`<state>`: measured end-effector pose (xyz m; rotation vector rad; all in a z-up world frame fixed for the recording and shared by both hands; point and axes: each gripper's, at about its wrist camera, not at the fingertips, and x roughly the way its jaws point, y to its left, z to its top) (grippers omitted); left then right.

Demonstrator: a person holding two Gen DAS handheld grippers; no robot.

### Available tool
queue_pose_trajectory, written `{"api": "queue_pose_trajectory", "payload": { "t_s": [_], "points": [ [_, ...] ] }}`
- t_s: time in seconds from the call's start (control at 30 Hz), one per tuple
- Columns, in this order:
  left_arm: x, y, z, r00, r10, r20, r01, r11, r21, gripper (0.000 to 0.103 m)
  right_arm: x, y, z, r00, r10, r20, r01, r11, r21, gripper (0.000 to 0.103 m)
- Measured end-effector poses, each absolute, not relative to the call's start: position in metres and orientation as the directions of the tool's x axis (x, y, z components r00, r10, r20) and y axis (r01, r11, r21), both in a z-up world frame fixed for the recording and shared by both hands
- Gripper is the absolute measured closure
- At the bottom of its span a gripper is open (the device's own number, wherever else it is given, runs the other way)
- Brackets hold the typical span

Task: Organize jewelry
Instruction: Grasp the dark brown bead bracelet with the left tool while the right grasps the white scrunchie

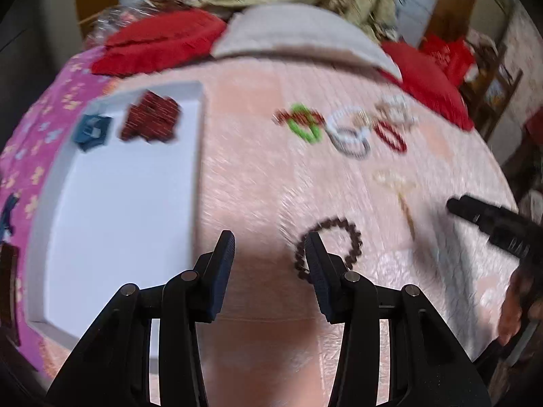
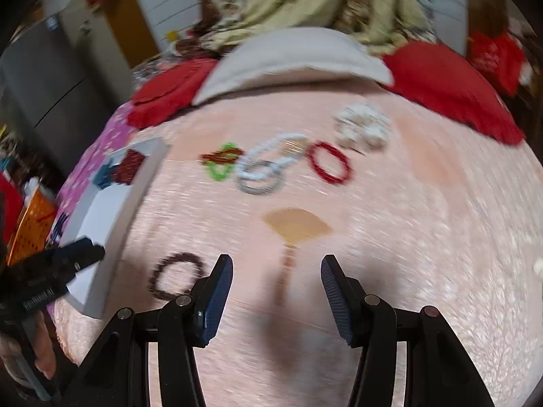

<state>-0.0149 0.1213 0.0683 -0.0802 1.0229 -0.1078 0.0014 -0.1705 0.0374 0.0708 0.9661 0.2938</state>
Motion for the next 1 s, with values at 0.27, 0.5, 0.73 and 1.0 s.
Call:
{"api": "queue_pose_trajectory", "payload": {
  "t_s": [0.27, 0.5, 0.73, 1.0],
  "points": [
    [0.001, 0.102, 0.033, 0.455, -0.199, -0.868, 0.086, 0.98, -0.18, 0.061, 0.03, -0.203, 0.02, 0.54, 0.243, -0.806, -0.143, 0.97, 0.196, 0.051],
    [0.015, 0.108, 0.021, 0.454, -0.229, -0.861, 0.074, 0.973, -0.22, 0.061, 0.104, -0.22, 0.02, 0.567, 0.208, -0.797, -0.074, 0.977, 0.202, 0.051],
    [0.015, 0.101, 0.021, 0.469, -0.251, -0.847, 0.109, 0.968, -0.226, 0.061, 0.178, -0.227, 0.017, 0.585, 0.203, -0.786, 0.013, 0.966, 0.259, 0.051],
    [0.007, 0.078, 0.018, 0.508, -0.129, -0.852, 0.17, 0.984, -0.048, 0.088, 0.211, -0.226, -0.001, 0.563, 0.167, -0.809, 0.042, 0.972, 0.23, 0.059]
  ]
}}
